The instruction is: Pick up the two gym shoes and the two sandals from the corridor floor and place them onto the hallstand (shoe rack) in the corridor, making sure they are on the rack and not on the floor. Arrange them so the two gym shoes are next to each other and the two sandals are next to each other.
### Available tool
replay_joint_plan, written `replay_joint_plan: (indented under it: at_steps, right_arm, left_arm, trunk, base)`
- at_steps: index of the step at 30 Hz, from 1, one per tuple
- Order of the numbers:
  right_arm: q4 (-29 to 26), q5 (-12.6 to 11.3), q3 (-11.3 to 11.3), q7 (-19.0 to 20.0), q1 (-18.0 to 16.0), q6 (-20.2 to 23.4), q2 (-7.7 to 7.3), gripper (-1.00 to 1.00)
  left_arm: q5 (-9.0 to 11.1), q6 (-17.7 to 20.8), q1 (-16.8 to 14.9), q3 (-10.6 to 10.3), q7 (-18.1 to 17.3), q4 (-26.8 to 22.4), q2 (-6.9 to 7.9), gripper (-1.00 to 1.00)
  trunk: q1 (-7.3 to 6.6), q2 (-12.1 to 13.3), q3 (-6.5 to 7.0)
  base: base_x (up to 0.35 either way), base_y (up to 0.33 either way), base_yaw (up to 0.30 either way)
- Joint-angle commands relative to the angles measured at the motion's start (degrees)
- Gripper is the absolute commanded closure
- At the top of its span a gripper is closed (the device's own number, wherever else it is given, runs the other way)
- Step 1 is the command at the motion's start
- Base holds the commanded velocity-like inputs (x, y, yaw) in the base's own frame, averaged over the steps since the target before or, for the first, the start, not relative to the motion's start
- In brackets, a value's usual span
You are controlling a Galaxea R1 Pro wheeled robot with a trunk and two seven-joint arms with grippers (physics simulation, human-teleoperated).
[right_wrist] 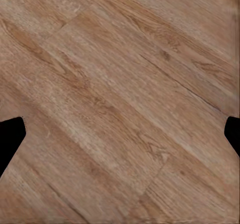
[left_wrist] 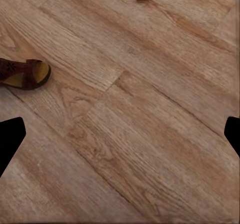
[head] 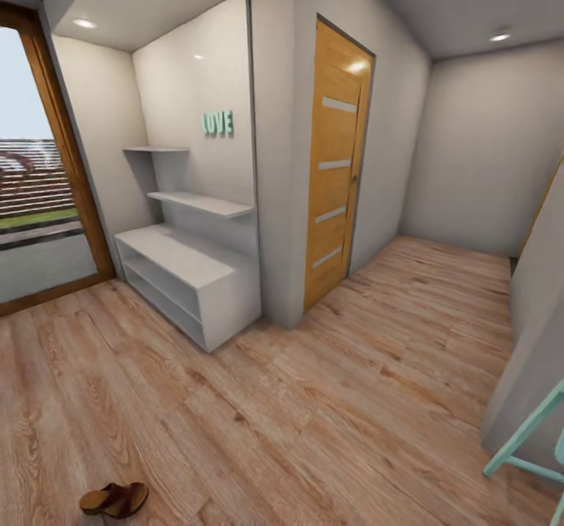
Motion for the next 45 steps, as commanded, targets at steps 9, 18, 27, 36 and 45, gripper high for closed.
replay_joint_plan:
  at_steps: [9, 18, 27, 36, 45]
  right_arm:
    - [0.1, 0.1, -0.1, -0.1, 0.0, -0.2, 0.01, -1.0]
    - [0.1, 0.1, -0.1, -0.1, 0.0, -0.2, 0.01, -1.0]
    - [0.2, 0.1, -0.1, -0.1, 0.0, -0.2, 0.01, -1.0]
    - [0.2, 0.0, -0.2, -0.1, 0.0, -0.2, 0.01, -1.0]
    - [0.3, 0.0, -0.2, -0.1, 0.0, -0.2, 0.02, -1.0]
  left_arm:
    - [-0.3, -0.2, -0.1, -0.1, 0.0, 0.1, -0.08, -1.0]
    - [-0.4, -0.2, -0.1, -0.1, 0.0, 0.1, -0.14, -1.0]
    - [-0.1, -0.2, -0.1, -0.1, 0.2, 0.1, -0.26, -1.0]
    - [0.9, -0.2, -0.1, 0.0, 0.1, 0.1, -0.1, -1.0]
    - [0.7, -0.5, 0.0, -0.2, -0.2, 0.2, -0.22, -1.0]
  trunk:
    - [-0.03, 0.0, -0.06]
    - [-0.03, 0.0, -0.06]
    - [-0.03, 0.0, -0.06]
    - [-0.03, 0.0, -0.06]
    - [-0.03, 0.0, -0.06]
  base:
    - [-0.281, 0.203, -0.266]
    - [-0.156, 0.046, -0.268]
    - [-0.011, 0.003, -0.268]
    - [-0.001, 0.0, -0.268]
    - [0.0, 0.0, -0.268]
